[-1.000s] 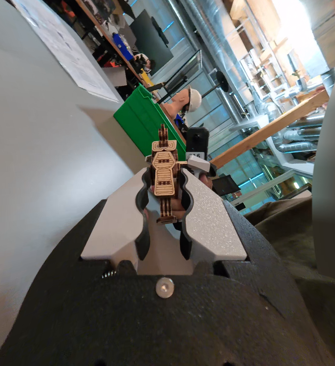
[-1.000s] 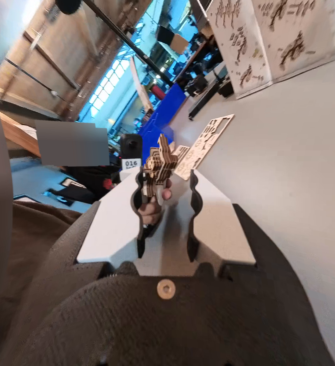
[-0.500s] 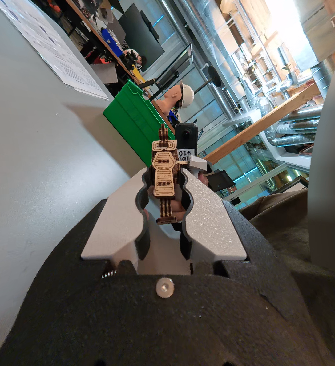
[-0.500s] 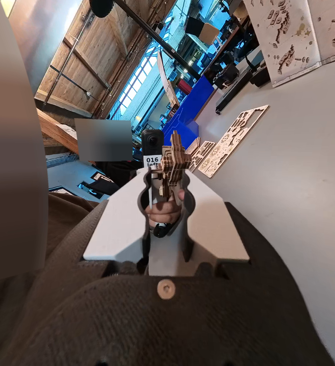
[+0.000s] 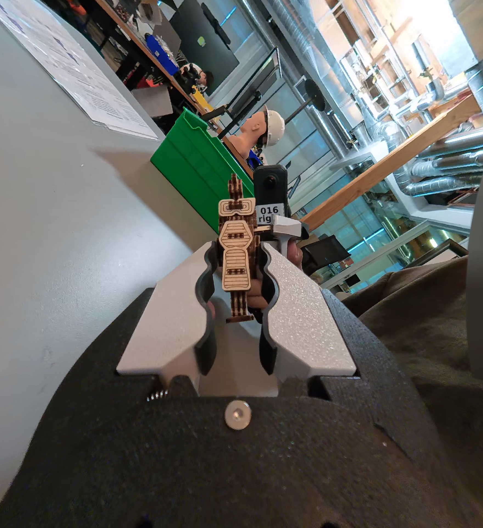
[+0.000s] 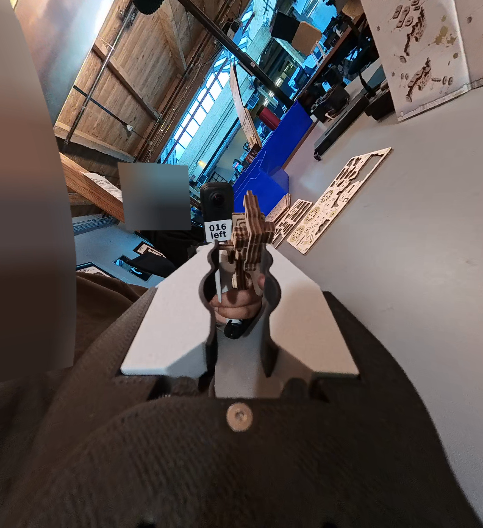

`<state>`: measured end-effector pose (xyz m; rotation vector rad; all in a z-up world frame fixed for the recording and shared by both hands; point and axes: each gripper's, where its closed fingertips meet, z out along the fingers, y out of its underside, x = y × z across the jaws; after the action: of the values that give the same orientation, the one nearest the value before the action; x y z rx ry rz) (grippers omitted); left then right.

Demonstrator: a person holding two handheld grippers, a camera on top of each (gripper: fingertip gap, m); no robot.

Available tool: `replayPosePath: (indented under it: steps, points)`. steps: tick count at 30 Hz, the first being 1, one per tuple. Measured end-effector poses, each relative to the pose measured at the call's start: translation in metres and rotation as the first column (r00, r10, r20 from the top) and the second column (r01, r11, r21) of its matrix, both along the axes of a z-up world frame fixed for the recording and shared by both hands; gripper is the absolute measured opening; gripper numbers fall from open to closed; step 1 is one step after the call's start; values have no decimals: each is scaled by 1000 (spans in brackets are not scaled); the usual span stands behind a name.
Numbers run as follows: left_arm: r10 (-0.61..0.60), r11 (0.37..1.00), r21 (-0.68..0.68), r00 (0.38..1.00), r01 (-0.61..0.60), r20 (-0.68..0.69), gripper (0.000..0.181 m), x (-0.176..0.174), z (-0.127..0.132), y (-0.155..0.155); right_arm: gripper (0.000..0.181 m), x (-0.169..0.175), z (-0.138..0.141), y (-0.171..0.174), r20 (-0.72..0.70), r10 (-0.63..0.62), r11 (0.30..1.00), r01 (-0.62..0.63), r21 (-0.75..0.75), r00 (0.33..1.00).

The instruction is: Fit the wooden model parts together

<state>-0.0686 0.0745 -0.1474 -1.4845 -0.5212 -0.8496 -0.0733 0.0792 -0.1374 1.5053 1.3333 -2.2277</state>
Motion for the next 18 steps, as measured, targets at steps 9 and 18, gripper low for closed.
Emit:
replayPosePath:
  steps: [9, 18]
  points:
    - [-6, 1000, 14, 1000, 6, -2, 25, 0, 4, -1, 25, 1, 1, -1, -35, -12, 999, 14, 49, 999]
    - [-14, 999, 32, 1000, 14, 7, 25, 1, 7, -2, 27, 4, 5, -3, -63, -4, 998, 8, 61, 998]
